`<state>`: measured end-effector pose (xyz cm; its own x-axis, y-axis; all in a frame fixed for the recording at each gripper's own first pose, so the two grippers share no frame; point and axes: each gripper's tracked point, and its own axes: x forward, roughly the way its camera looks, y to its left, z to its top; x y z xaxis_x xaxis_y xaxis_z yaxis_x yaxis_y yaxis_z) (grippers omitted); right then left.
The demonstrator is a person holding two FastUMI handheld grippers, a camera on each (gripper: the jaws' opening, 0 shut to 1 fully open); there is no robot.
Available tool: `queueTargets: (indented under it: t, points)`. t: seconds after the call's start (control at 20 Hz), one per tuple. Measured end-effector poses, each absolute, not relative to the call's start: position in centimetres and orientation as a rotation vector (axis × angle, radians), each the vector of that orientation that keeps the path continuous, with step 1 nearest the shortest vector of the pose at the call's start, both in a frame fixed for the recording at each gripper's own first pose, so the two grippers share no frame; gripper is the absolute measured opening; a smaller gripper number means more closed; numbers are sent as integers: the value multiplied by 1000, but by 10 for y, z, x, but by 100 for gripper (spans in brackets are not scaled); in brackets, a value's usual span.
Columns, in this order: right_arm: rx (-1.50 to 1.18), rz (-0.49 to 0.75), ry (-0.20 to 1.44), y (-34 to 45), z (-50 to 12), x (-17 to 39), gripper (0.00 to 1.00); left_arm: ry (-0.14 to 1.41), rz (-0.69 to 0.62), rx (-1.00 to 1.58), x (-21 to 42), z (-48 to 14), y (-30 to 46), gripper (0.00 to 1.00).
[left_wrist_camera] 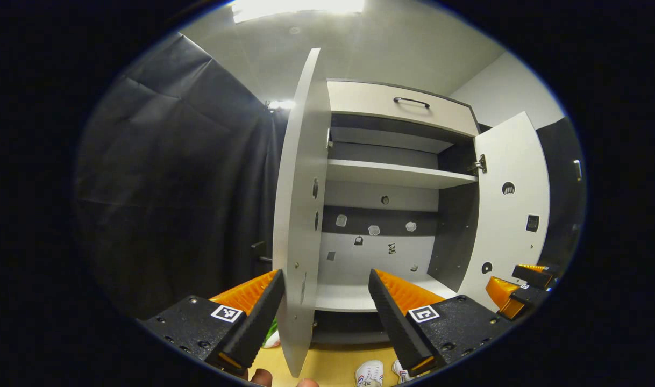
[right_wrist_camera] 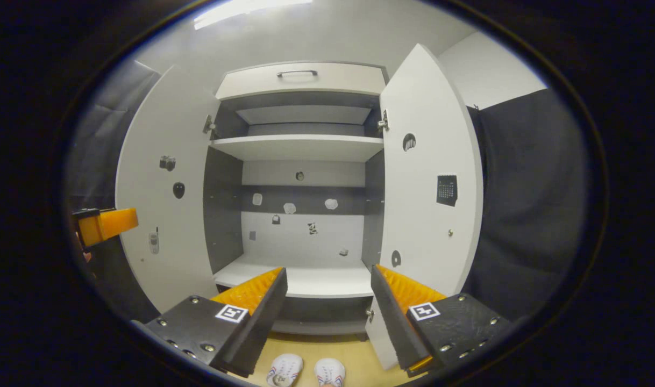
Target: Grab one shoe with the right hand and put it into the shoe cabinet, grab the other shoe with the left hand and put it into the shoe cabinet; then close the right door with the right hand and the left door with the left hand.
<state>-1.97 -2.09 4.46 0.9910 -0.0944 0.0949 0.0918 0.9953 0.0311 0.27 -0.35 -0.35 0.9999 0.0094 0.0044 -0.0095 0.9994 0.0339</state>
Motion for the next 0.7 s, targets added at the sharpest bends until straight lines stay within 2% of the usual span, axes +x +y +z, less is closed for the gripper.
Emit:
queueTargets:
  t: [0.1, 0.15, 0.2, 0.3, 0.35, 0.45, 0.5, 0.55, 0.6, 0.7]
  points:
    - [32, -98, -100, -21, 46, -20, 93, -29, 28, 54, 2, 3, 4, 96]
    - [34, -101, -98, -21, 44, -19, 93, -36, 34, 57, 0, 5, 5, 93]
    - [32, -101, -91, -21, 40, -18, 93, -41, 36, 56, -1, 6, 7, 96]
    - [30, -96, -52, -19, 20, -12, 93, -41, 41, 44, -3, 6, 10, 93]
    - [29, -91, -13, -18, 2, -8, 93, -41, 48, 40, -4, 6, 13, 96]
    - [11, -80, 102, -15, -51, 2, 92, -34, 62, 37, -6, 3, 19, 96]
    - [1, -62, 165, -12, -83, 7, 84, -28, 69, 38, -7, 1, 23, 96]
    - [-6, -44, 234, -7, -113, 11, 84, -22, 80, 38, -9, -1, 27, 96]
    - [-7, -29, 307, -4, -150, 16, 77, -23, 94, 36, -10, -1, 31, 96]
    - [-12, -2, 455, -1, -218, 22, 72, -26, 110, 35, -14, -1, 37, 96]
